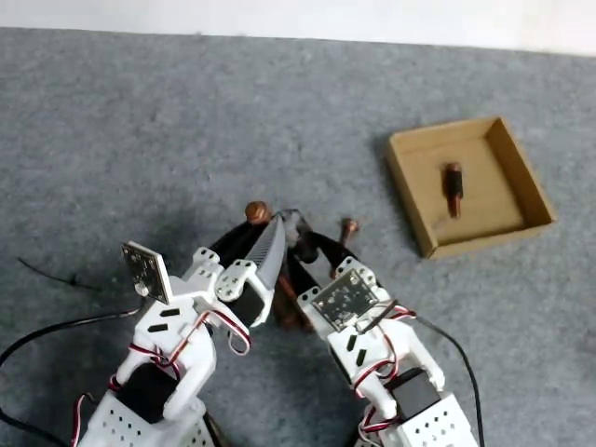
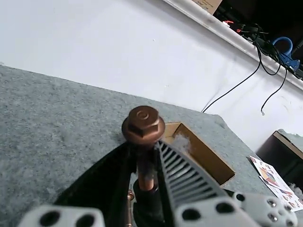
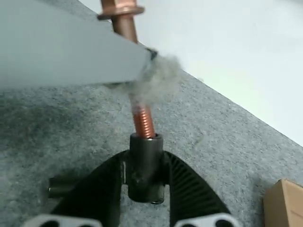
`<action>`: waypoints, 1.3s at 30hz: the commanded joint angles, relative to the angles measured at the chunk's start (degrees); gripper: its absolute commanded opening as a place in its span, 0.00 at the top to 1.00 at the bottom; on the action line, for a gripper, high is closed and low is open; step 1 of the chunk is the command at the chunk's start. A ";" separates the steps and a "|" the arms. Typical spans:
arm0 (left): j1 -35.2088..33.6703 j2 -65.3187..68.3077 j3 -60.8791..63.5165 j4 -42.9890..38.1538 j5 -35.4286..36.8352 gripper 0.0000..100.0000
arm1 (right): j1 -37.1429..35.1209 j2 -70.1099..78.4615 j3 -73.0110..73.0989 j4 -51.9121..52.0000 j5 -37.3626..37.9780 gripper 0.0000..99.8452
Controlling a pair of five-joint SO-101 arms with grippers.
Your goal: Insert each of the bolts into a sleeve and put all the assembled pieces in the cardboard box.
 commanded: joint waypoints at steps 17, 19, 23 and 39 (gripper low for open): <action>2.07 -0.31 -5.58 8.53 0.26 0.99 | -1.71 -1.54 8.66 -1.71 0.09 0.99; 2.15 -0.31 -5.67 8.62 0.26 0.99 | -1.71 -1.54 8.66 -1.71 0.09 0.99; 2.33 -0.31 -5.76 8.62 0.26 0.99 | -1.71 -1.54 8.66 -1.71 0.09 0.99; 2.33 22.55 -15.87 8.88 0.26 0.99 | -1.45 -1.36 8.66 -1.71 0.09 0.99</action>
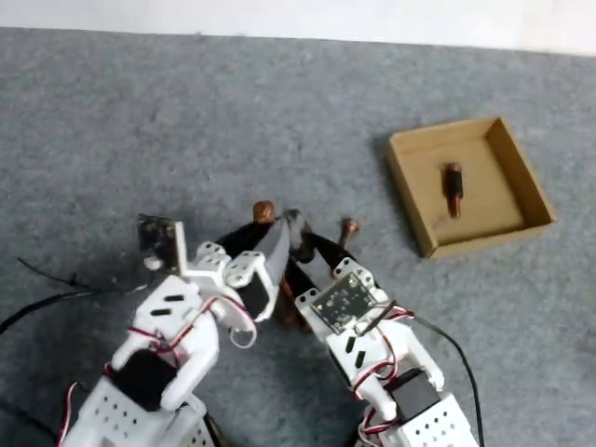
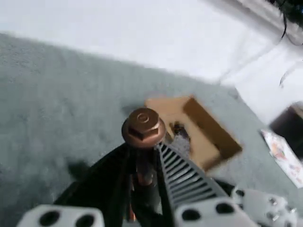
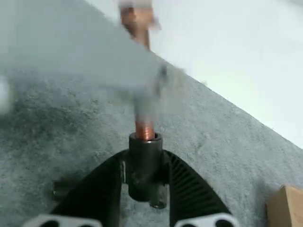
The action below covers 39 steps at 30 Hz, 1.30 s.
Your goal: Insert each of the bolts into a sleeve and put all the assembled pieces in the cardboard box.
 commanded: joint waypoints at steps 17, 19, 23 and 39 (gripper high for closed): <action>0.57 2.51 -1.19 0.79 0.09 0.92 | -0.31 -1.10 8.66 -1.63 0.18 0.99; 0.57 2.33 -0.31 0.53 0.09 0.82 | -0.31 -1.10 8.66 -1.63 0.26 0.99; 0.48 2.33 -0.04 0.79 2.02 0.63 | -0.31 -1.01 8.66 -1.63 0.26 0.99; -16.13 2.24 0.13 -2.73 14.15 0.61 | 3.74 -1.63 8.66 -2.07 0.09 0.99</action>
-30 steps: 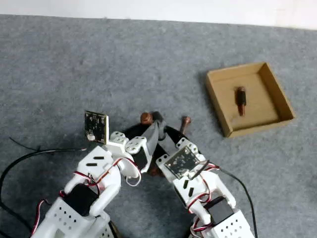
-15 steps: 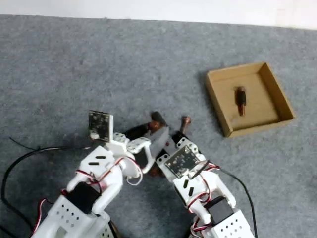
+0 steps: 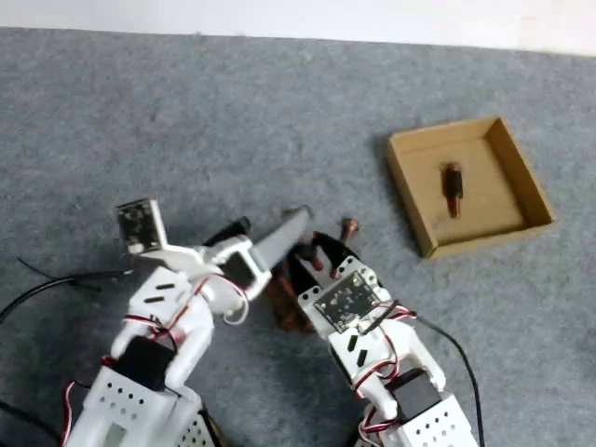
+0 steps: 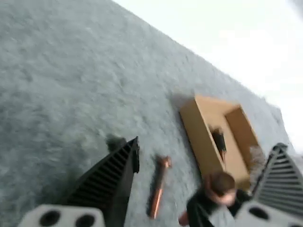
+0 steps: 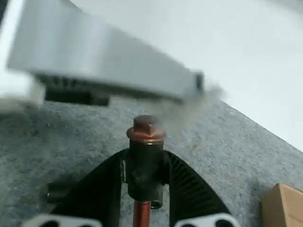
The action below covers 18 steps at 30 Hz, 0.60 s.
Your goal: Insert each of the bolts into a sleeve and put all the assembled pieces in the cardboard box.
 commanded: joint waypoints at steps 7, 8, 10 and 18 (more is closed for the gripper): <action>-4.79 -0.31 0.48 -2.46 0.97 0.61 | 3.38 -1.54 8.66 -3.21 0.09 0.99; -4.70 -0.31 0.66 -2.46 0.88 0.61 | 3.38 -1.54 8.66 -3.21 0.09 0.99; -4.70 -0.31 0.84 -2.46 -0.62 0.62 | 3.47 -1.45 8.66 -3.21 0.09 0.99; -5.14 -0.31 1.01 -2.37 -11.52 0.89 | 6.90 -1.01 8.66 -3.03 0.09 0.99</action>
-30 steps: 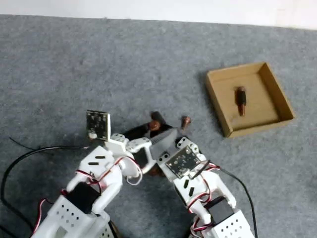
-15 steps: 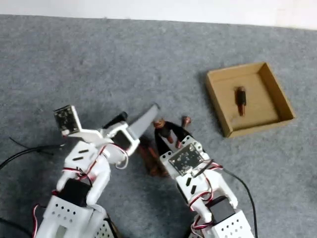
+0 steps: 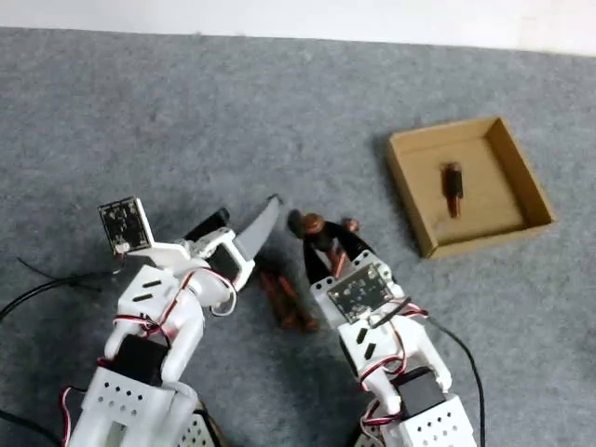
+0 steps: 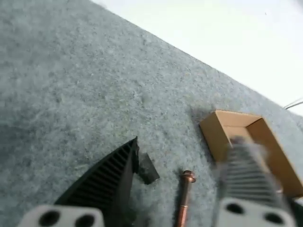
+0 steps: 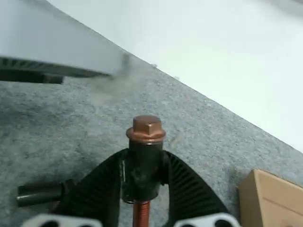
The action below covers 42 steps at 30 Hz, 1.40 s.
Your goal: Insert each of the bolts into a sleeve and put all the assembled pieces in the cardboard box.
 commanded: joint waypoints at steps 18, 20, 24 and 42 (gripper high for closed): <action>-8.13 -0.31 3.12 1.76 -16.88 0.99 | 12.62 -0.92 8.66 0.84 -10.11 0.99; -8.04 -0.31 3.12 3.96 -16.97 0.99 | 12.62 -0.92 8.66 1.89 -10.02 0.99; -8.40 -0.31 3.03 6.42 -18.64 0.99 | 12.79 -0.92 8.66 3.47 -9.93 0.99; -8.48 -0.40 0.31 20.04 -24.70 0.99 | 17.10 -0.92 8.66 5.85 -10.20 0.99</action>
